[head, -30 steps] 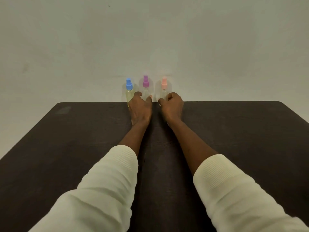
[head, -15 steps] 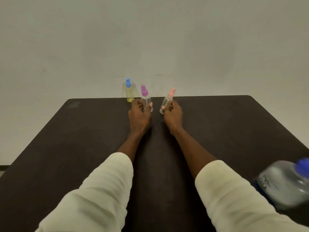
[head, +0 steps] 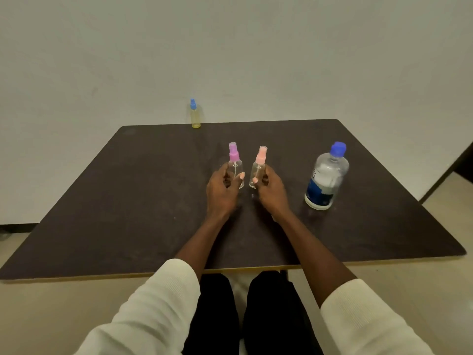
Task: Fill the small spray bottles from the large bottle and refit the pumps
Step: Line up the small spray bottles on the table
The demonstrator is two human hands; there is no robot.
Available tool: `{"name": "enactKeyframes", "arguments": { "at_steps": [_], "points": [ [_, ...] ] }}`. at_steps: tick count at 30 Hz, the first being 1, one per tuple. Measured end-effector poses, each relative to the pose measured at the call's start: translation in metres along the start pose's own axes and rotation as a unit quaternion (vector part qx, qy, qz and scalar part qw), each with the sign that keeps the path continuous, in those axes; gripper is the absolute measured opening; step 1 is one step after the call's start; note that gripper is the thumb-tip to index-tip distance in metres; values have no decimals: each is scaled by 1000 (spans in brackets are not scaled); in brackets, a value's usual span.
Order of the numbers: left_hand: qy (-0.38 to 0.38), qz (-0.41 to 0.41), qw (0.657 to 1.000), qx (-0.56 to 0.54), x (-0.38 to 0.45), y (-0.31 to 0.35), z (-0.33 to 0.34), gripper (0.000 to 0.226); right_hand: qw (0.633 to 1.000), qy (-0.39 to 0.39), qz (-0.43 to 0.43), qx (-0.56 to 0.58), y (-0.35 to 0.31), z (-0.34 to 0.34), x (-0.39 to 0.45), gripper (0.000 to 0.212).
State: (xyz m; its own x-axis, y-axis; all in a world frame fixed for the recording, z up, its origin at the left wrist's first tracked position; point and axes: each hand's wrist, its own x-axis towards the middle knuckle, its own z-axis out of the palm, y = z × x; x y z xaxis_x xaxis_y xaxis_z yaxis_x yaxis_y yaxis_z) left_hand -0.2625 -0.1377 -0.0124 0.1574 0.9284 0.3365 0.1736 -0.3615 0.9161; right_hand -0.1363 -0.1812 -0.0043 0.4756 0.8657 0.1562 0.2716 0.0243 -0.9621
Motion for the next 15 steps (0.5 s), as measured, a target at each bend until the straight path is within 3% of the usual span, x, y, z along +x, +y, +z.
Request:
{"name": "enactKeyframes", "arguments": {
  "at_steps": [4, 15],
  "points": [
    [-2, -14, 1000, 17, -18, 2, -5, 38, 999, -5, 5, -31, 2, -15, -26, 36],
    [-75, 3, 997, 13, -32, 8, -6, 32, 998, -21, 8, -54, 0, -27, -46, 31]
  ]
}}
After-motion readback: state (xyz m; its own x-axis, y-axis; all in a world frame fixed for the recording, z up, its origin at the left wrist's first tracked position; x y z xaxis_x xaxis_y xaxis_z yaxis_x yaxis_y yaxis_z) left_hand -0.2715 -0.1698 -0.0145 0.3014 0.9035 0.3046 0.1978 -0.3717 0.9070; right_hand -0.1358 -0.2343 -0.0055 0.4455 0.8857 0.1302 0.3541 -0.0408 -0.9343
